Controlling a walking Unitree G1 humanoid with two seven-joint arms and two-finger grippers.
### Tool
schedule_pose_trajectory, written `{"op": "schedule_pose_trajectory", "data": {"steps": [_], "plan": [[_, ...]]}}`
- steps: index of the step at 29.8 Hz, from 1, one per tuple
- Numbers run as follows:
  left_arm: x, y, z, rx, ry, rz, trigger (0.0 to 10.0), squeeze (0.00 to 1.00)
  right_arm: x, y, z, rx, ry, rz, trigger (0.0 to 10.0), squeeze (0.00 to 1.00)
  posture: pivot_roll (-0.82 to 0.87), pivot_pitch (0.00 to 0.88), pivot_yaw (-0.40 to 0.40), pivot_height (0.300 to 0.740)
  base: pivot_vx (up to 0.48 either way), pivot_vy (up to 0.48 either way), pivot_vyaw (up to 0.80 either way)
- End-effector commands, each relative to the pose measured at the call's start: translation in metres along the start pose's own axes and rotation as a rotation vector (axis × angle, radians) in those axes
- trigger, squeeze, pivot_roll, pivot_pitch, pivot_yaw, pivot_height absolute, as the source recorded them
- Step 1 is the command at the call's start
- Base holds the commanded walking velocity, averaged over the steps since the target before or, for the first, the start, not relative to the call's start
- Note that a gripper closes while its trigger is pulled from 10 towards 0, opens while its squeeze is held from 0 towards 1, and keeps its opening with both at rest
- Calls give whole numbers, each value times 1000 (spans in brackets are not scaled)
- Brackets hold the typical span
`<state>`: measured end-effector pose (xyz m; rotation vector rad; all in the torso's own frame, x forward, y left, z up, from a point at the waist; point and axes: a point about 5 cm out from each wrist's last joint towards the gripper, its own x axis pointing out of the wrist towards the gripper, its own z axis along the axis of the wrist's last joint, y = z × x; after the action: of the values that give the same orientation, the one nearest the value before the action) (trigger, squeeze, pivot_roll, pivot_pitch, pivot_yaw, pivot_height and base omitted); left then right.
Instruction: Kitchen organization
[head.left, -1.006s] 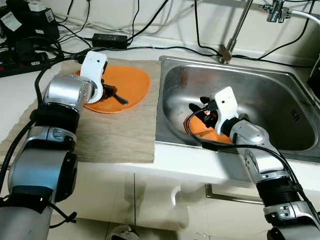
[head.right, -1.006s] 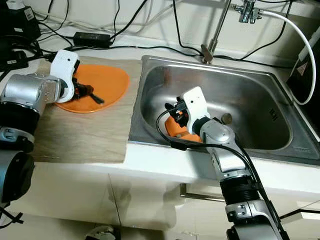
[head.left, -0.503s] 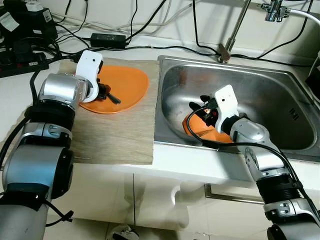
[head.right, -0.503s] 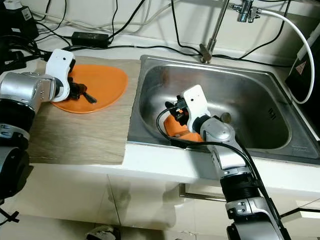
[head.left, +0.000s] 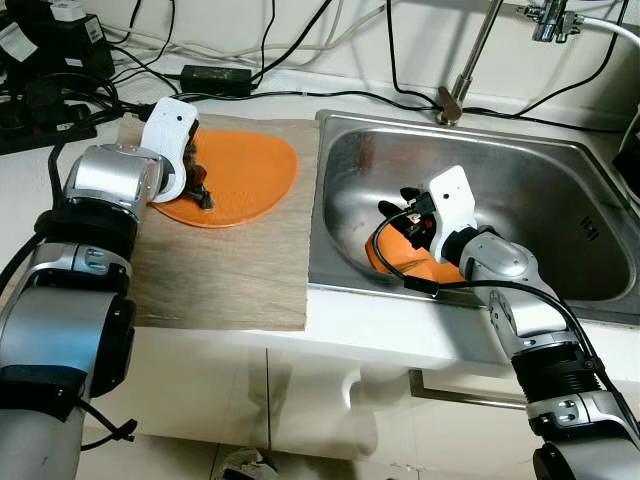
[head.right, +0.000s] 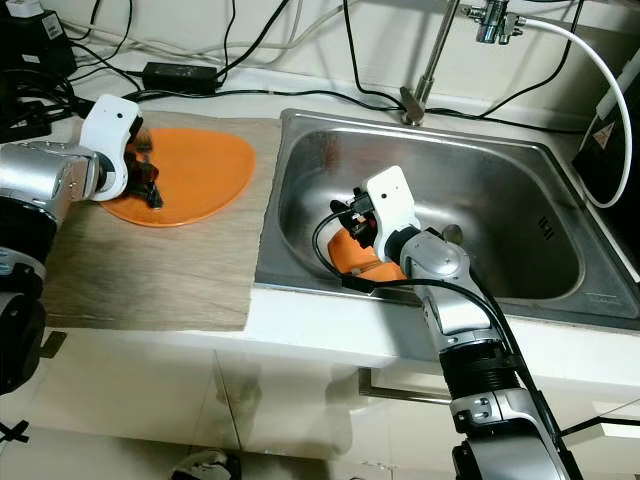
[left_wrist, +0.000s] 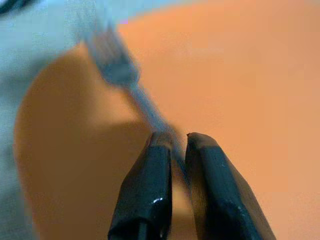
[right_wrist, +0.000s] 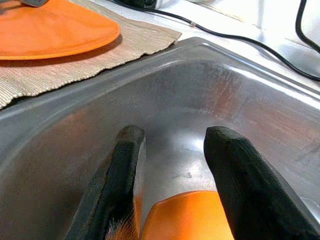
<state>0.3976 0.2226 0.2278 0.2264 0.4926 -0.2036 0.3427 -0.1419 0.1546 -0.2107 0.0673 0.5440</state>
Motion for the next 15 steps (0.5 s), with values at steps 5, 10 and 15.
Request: {"op": "schedule_pose_trajectory", "data": {"steps": [5, 10, 15], "plan": [[-3, -1, 12, 53, -108, -36, 0, 0, -1, -8, 4, -9, -12, -22, 10000, 0, 106, 11, -57, 740, 0, 0, 0], [-9, 2, 21, 110, -207, -36, 0, 0, -1, -7, 4, -9, -13, -24, 10000, 0, 105, 10, -55, 740, 0, 0, 0], [-11, 15, 20, 134, -182, 101, 0, 0, -1, -6, 3, -6, -15, -24, 10000, 0, 110, 12, -55, 740, 0, 0, 0]]}}
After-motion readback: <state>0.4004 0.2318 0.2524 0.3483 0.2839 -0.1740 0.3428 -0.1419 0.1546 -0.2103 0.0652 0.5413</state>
